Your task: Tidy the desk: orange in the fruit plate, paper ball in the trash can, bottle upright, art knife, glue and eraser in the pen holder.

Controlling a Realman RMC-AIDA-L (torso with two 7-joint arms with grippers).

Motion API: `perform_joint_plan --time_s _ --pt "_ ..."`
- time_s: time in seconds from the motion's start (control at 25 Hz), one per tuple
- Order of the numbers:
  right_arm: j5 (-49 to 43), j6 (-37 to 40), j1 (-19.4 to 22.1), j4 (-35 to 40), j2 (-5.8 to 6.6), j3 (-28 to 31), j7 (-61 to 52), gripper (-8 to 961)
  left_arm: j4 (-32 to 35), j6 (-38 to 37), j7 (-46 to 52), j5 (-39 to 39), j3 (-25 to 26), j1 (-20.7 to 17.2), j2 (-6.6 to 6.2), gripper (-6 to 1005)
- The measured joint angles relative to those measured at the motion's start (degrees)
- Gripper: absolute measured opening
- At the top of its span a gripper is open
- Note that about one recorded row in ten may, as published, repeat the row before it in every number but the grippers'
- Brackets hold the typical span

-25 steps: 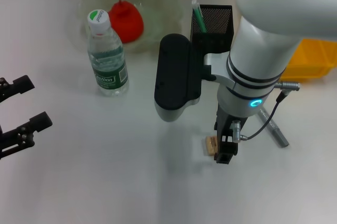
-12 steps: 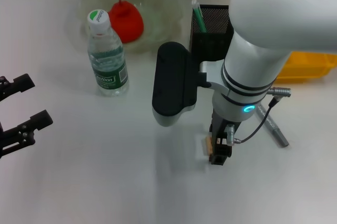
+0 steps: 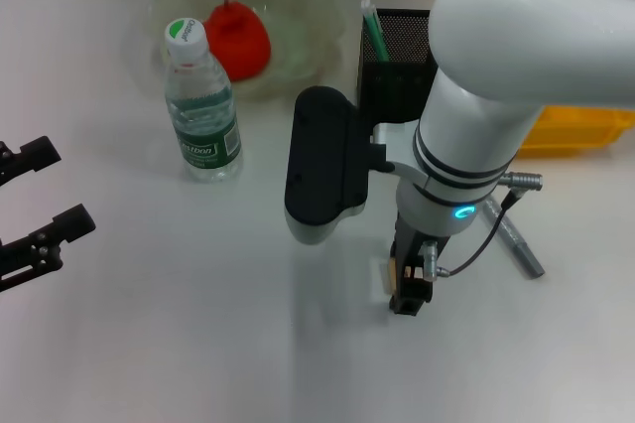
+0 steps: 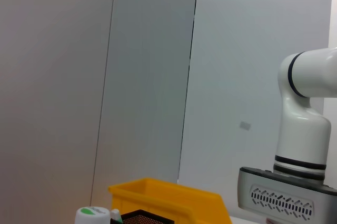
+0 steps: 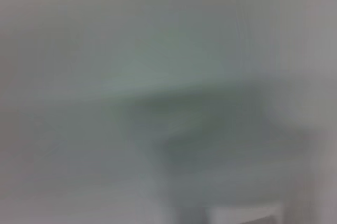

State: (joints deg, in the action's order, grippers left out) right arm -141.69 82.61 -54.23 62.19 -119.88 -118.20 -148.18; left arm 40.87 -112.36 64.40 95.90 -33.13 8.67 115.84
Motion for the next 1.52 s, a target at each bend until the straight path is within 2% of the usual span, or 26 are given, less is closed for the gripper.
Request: perform_joint_plan --time_s 0.32,0.48,0.64,0.96,1.16,1.52 --pt "0.02 0.58 -0.09 -0.79 0.0 0.24 -0.22 505 0.0 0.05 -0.1 -0.11 -0.01 -0.24 0.0 812" --pt "-0.64 2.16 0.23 1.72 0.02 2.04 -0.97 424 0.0 0.04 -0.24 -0.13 -0.01 -0.33 0.0 813" --pt "-3.21 5.57 1.65 7.17 0.31 7.62 -1.0 404 0.0 -0.05 -0.25 -0.12 -0.01 -0.45 -0.02 813" --pt "-13.88 9.77 7.09 23.47 0.52 23.42 -0.92 404 0.0 -0.05 -0.41 -0.05 -0.01 -0.58 -0.09 813" --pt "-16.39 5.88 9.92 28.35 0.53 28.42 0.05 403 0.0 -0.02 -0.42 -0.02 -0.01 -0.58 -0.09 812" --pt "-17.37 -8.38 10.94 20.48 0.53 28.98 1.14 403 0.0 0.04 -0.58 0.08 0.0 -0.58 0.0 812"
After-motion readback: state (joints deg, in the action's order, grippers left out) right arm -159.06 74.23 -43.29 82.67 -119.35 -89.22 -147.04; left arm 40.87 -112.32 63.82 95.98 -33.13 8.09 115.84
